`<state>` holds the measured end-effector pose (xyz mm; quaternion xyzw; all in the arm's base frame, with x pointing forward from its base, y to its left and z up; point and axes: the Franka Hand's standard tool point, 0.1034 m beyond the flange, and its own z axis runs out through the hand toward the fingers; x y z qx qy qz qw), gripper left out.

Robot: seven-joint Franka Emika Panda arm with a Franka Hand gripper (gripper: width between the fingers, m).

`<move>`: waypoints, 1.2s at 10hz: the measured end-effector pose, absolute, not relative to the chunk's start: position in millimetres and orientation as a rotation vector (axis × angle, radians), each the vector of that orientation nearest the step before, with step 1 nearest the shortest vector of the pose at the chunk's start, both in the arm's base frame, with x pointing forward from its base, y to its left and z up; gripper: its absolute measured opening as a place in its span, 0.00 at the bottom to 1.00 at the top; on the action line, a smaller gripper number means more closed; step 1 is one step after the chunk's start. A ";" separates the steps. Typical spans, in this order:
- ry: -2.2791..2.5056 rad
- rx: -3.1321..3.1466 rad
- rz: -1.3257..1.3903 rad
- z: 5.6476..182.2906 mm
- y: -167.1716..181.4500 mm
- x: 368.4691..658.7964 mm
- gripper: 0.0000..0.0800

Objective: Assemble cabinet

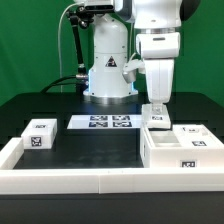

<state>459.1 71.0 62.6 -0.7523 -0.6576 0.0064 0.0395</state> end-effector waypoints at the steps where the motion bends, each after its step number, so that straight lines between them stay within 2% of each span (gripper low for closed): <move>1: -2.008 -2.301 0.025 59.7 71.9 462.8 0.09; 12: -2.127 -2.199 -0.017 57.5 66.9 477.8 0.09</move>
Offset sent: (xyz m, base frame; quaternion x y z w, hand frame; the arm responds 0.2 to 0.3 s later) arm 0.0020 0.0004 -0.0056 0.0004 -0.0043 -0.0050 1.0000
